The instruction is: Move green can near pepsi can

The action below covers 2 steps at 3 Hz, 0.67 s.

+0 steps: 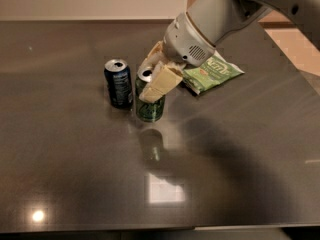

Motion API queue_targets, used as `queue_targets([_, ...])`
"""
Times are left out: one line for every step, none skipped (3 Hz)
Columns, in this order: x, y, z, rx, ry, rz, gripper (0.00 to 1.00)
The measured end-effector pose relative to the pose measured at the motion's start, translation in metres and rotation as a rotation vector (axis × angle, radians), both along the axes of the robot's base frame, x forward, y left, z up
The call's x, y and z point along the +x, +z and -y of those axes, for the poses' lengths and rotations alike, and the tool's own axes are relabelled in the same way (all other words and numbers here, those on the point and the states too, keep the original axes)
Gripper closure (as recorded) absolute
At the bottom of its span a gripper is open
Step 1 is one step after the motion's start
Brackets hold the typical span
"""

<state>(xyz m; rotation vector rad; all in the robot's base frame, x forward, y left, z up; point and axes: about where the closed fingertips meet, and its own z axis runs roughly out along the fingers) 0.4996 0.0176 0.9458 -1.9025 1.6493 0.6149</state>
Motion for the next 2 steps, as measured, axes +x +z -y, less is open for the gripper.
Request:
queue_targets([0.020,-0.010,-0.012,0.007,-0.018,-0.017,1.00])
queue_targets([0.033,-0.024,-0.018,-0.006,-0.032,-0.037,0.82])
